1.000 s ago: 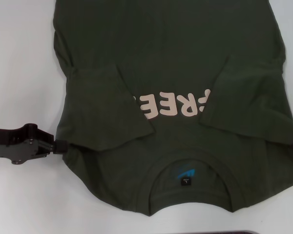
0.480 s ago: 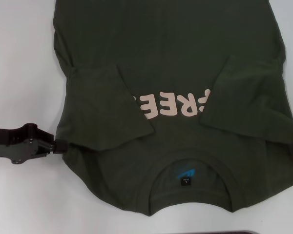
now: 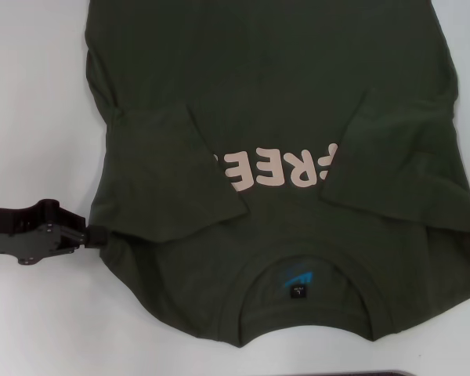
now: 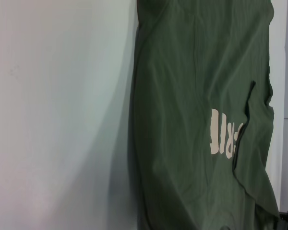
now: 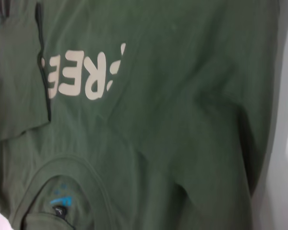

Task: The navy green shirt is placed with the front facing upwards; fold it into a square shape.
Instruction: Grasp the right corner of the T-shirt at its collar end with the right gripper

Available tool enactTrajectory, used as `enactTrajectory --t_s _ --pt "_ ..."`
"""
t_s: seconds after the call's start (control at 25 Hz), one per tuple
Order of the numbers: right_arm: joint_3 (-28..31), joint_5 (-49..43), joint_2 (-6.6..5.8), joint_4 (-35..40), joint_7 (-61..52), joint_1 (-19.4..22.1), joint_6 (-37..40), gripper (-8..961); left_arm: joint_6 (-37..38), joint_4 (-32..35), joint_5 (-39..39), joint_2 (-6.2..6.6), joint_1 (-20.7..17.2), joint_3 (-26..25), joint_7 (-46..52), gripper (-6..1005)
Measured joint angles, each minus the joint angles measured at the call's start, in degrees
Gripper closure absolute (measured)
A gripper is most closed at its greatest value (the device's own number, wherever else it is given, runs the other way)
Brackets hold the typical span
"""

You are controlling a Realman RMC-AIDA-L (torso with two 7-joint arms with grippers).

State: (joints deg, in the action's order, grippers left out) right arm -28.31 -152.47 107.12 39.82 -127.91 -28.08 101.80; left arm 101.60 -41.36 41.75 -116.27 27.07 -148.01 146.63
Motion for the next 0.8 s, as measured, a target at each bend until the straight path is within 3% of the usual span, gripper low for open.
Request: enactTrajectory --t_s 0.36,0.48,0.8 --pt "-0.44 -0.62 0.09 0.09 -0.12 -0.02 -0.17 631 0.41 -0.25 0.0 0.0 0.0 0.0 0.1 985" --pt "-0.44 -1.07 0.06 0.11 -0.13 -0.04 -0.17 873 0.51 -0.28 0.0 0.0 0.04 0.0 0.11 985" --pt "-0.46 -1.28 -0.78 0.16 -0.35 -0.07 0.27 933 1.5 -0.2 -0.42 0.62 0.12 1.2 -0.72 986"
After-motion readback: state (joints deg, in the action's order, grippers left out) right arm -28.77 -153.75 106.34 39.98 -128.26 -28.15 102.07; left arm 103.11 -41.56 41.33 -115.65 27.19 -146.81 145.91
